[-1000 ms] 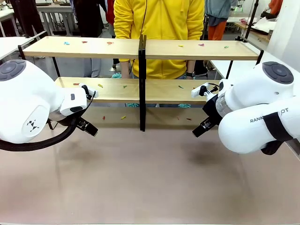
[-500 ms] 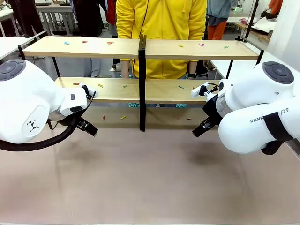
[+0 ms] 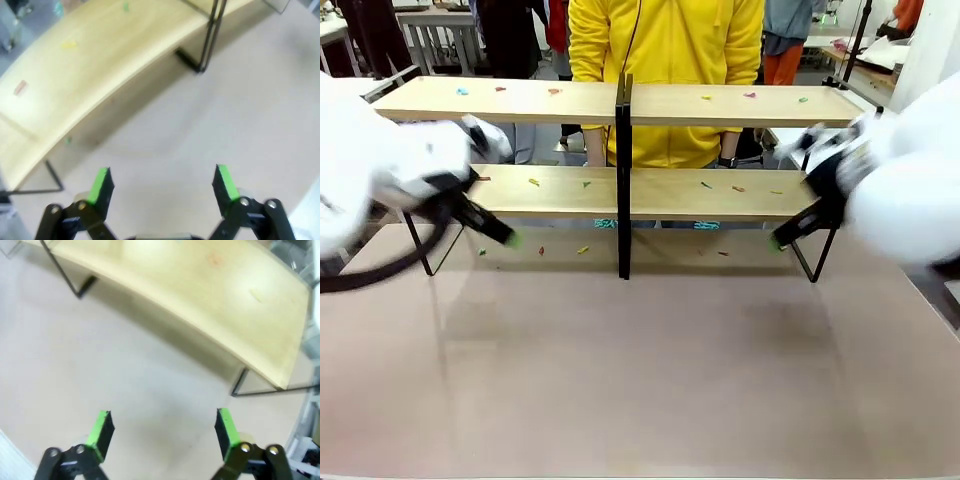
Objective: Clean the shelves.
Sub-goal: Pick up the Duster when the human hands it over.
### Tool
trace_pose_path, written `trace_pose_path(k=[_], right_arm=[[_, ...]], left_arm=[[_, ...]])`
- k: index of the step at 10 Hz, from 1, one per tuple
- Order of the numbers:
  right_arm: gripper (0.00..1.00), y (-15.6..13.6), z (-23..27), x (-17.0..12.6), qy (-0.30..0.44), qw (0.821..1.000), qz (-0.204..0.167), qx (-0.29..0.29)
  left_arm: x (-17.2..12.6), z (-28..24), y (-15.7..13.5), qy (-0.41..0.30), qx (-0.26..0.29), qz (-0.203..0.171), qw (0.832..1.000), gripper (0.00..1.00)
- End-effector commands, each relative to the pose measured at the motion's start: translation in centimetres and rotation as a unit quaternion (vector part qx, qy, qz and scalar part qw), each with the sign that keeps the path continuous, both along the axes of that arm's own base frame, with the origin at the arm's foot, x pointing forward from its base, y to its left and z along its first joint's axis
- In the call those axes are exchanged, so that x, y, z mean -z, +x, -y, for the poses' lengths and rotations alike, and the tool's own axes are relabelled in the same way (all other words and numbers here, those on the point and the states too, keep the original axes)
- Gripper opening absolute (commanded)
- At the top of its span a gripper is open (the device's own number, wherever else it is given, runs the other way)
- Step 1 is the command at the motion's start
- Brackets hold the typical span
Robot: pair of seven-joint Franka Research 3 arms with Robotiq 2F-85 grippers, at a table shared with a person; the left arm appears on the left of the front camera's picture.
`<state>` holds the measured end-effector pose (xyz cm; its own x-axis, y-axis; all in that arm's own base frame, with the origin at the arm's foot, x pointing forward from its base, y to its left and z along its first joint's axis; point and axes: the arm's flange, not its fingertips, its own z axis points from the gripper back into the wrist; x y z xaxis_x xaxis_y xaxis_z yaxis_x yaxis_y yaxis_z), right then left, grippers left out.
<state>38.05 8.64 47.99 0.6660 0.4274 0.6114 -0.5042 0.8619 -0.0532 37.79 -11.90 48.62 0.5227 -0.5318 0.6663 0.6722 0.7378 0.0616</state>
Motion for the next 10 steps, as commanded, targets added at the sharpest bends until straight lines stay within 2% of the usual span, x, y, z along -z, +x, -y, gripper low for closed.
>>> trace_pose_path(k=[1, 3, 4, 5, 7, 10], right_arm=[[1.0, -6.5, 8.1, -5.1, 0.066, 0.996, 0.049, -0.024], [1.0, -8.2, 11.7, -9.5, 0.127, 0.986, 0.092, -0.057], [1.0, -8.3, 11.9, -10.1, 0.137, 0.982, 0.123, -0.053], [1.0, -8.0, 11.2, -9.8, 0.126, 0.982, 0.131, -0.049], [1.0, -7.3, 10.1, -9.7, 0.132, 0.979, 0.141, -0.072], [1.0, -7.0, 9.4, -9.8, 0.13, 0.977, 0.137, -0.094]], left_arm=[[-2.2, -11.2, -10.9, -0.082, 0.052, 0.028, 0.995, 1.0], [-5.5, -17.0, -13.4, -0.142, 0.01, 0.083, 0.986, 1.0], [-6.0, -18.3, -13.6, -0.166, -0.005, 0.112, 0.98, 1.0], [-6.0, -17.9, -13.7, -0.176, -0.025, 0.134, 0.975, 1.0], [-6.2, -17.4, -13.2, -0.177, -0.032, 0.142, 0.973, 1.0], [-6.3, -17.6, -13.4, -0.17, -0.079, 0.151, 0.97, 1.0]])
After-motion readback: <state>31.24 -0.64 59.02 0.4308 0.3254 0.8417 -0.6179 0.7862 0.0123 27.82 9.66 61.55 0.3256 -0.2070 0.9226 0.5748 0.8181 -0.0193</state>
